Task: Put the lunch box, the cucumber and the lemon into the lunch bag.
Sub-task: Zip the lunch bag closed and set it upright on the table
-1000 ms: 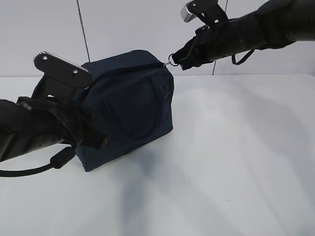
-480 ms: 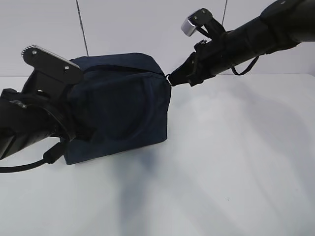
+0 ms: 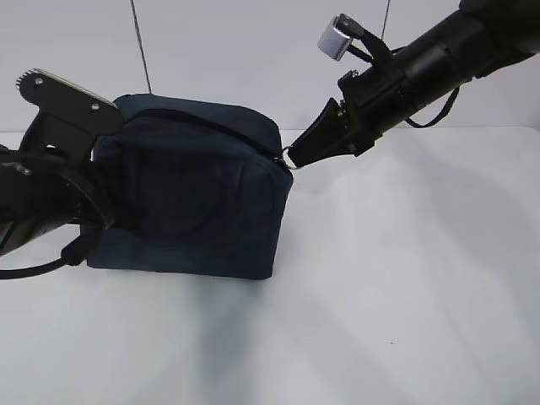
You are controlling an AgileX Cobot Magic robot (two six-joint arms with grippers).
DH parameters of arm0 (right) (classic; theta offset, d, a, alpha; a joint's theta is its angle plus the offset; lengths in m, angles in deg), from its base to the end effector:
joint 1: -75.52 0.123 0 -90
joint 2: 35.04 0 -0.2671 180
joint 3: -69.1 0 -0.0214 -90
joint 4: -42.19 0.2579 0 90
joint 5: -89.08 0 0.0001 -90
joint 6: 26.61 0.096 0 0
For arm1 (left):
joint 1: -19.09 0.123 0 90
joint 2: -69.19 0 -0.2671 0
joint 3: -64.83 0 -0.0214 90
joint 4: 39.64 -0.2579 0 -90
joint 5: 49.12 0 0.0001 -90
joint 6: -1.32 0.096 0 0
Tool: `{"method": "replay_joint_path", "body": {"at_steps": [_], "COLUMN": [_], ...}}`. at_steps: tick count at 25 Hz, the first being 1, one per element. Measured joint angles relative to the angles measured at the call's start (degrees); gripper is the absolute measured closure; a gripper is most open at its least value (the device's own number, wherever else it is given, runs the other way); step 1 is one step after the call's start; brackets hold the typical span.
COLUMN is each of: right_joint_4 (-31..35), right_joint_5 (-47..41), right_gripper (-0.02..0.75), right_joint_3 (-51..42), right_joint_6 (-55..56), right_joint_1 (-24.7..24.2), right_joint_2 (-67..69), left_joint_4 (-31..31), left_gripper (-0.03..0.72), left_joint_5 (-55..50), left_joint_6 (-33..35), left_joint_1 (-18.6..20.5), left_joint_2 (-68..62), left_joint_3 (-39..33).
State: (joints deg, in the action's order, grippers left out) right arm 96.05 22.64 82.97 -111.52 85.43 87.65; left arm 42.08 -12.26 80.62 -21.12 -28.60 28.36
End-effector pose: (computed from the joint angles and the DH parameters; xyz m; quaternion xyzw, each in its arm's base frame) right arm 0.3963 0.1414 0.2234 -0.5450 0.7234 0.3126 0.2863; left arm 0.2633 -0.1481 0.1753 0.1623 0.8497 0.1193 0.4873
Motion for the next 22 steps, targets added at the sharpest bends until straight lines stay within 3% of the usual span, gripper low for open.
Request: {"method": "replay_joint_path", "body": {"at_steps": [4,12,18,22], "right_joint_4": [0.60,2.01,2.35,2.76], "right_joint_5": [-1.15,-1.82,-1.82,-1.98], "right_gripper": [0.730,0.730,0.730,0.730], "right_joint_3": [0.14,0.14,0.14,0.14], "right_joint_6": [0.11,0.63,1.05,1.20], "right_joint_1": [0.24,2.02,1.99,2.05], "right_joint_2": [-0.55,-0.55,-0.55,-0.55], "left_joint_4": [-2.07,-3.82,-7.06,-16.14], "left_gripper": [0.640,0.364,0.330,0.327], "left_joint_5": [-1.81,-5.39,-9.20,-21.61], "left_joint_6": [0.00,3.34,6.93,6.90], "left_joint_1": [0.39,0.41,0.41,0.45], "left_joint_2": [0.00,0.00,5.49,13.38], "left_joint_3": [0.00,0.00,0.00,0.00]}}
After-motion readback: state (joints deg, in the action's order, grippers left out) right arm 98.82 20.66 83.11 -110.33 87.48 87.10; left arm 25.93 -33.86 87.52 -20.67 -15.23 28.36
